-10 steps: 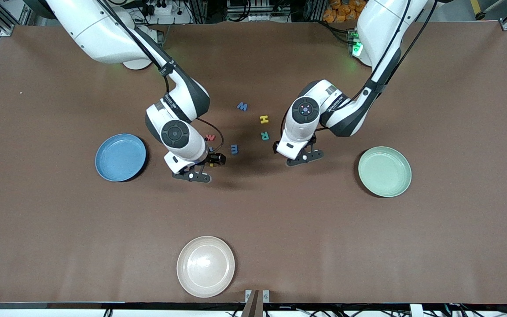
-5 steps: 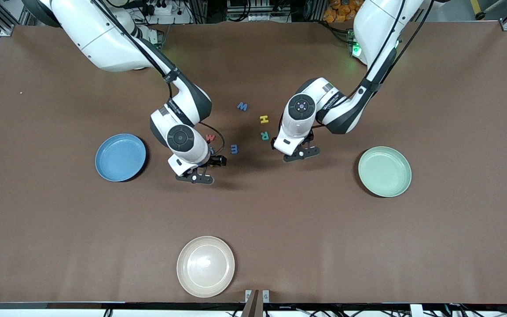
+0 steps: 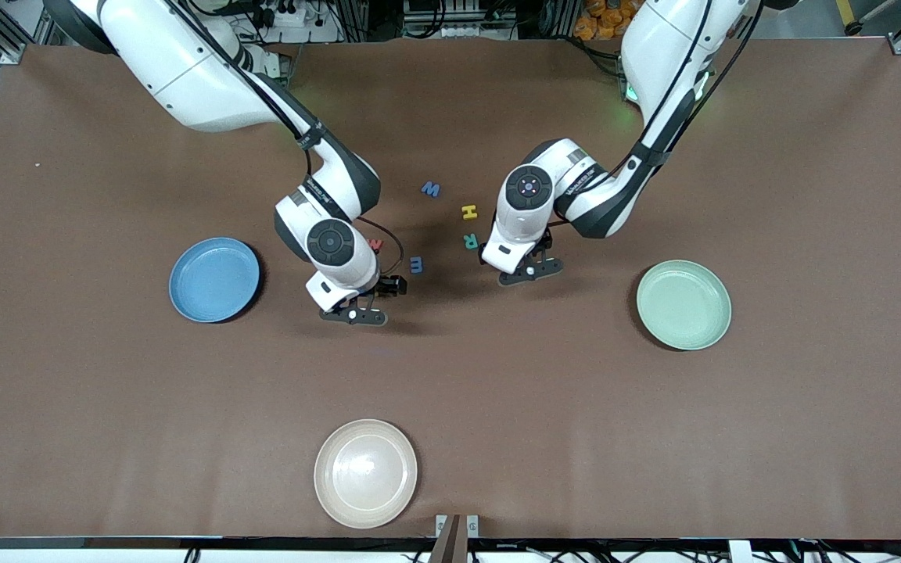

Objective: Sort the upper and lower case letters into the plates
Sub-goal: 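Grasp the pink Q with the left gripper while the right gripper grasps j, then set Q on green plate while the right gripper drops j on blue plate, then reach the left gripper to the teal R while the right gripper withdraws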

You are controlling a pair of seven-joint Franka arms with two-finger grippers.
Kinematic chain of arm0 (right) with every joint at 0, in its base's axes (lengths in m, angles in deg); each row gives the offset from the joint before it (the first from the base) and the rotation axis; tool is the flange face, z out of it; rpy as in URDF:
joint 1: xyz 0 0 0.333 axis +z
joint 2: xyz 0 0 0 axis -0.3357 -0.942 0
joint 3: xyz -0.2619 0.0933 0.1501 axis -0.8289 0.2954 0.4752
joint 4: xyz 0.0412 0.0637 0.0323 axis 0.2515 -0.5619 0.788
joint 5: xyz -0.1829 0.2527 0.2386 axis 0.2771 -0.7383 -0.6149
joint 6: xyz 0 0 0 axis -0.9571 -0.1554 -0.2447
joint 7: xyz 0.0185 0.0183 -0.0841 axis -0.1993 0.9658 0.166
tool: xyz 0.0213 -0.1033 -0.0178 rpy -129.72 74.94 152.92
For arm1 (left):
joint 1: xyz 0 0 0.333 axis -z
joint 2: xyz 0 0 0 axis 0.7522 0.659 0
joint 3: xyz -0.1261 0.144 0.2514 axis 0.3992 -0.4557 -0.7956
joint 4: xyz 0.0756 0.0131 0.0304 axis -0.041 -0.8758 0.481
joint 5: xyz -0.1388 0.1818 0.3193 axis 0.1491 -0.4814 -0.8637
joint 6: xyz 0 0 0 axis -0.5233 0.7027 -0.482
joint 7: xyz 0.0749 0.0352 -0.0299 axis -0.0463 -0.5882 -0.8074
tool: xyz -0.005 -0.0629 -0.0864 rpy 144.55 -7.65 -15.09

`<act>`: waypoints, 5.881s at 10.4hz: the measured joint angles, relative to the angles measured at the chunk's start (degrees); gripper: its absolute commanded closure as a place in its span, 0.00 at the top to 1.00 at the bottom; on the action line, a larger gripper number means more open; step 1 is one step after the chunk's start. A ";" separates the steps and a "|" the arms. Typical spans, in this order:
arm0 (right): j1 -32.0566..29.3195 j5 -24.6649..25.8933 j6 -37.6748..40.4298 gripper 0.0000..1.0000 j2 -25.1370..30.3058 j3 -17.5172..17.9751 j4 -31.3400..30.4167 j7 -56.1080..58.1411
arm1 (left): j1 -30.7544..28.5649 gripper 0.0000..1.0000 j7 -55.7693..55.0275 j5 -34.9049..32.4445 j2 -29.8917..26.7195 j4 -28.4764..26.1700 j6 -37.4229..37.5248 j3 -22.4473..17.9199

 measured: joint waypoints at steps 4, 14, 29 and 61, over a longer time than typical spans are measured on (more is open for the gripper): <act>-0.01 0.63 -1.92 0.90 -0.53 -0.09 -1.44 -0.76 | 0.45 0.90 -1.98 -1.76 2.17 -0.01 -2.32 0.00; -0.06 0.76 -1.95 0.00 -0.20 0.08 -1.58 -0.66 | -0.19 0.00 -7.23 -3.37 0.13 1.19 -4.31 -0.56; -24.31 0.62 3.30 0.00 17.08 -3.16 -18.77 27.04 | -32.69 1.00 29.08 -4.01 -8.97 -5.99 1.91 -1.15; -17.50 -9.33 27.47 1.00 20.19 0.21 4.03 14.57 | -9.51 1.00 -22.54 -20.43 1.18 2.63 4.20 19.17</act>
